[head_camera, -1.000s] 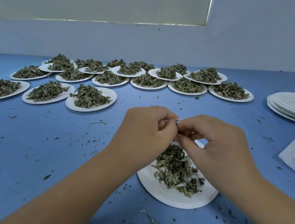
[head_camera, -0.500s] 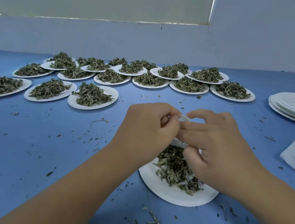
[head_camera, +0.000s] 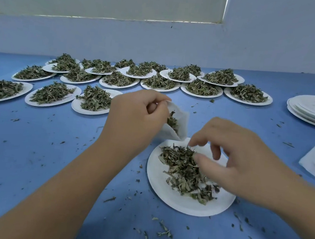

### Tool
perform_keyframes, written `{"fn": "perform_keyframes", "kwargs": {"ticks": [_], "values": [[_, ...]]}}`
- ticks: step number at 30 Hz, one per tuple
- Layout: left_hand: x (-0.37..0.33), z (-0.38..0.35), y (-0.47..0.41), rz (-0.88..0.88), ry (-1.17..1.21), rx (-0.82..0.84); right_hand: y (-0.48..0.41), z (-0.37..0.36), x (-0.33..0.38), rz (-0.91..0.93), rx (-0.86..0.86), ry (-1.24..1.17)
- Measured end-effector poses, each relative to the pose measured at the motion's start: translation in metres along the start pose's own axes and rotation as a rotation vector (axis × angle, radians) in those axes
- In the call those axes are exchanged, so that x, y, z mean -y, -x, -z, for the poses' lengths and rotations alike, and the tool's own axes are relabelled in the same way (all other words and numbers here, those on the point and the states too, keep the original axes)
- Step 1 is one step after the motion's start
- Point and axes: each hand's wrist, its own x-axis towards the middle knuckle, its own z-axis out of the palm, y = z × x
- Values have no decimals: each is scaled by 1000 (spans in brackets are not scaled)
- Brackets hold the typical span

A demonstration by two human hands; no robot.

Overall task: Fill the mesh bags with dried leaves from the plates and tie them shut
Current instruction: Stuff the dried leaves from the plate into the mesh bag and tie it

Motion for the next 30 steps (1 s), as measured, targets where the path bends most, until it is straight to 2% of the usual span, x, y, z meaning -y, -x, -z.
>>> {"fn": "perform_keyframes", "kwargs": {"ticks": [4, 13, 20, 25, 30], "values": [[2, 5, -2, -50, -44, -41, 3, -7, 1, 32, 225, 104], [6, 4, -2, -97, -112, -43, 7, 13, -24, 13, 553, -54], [7, 2, -2, -110, -135, -50, 2, -5, -28, 104, 541, -8], [9, 0, -2, -92, -152, -27, 2, -18, -25, 134, 438, 22], [8, -1, -1, -110, -157, -27, 6, -15, -23, 148, 449, 72]]}}
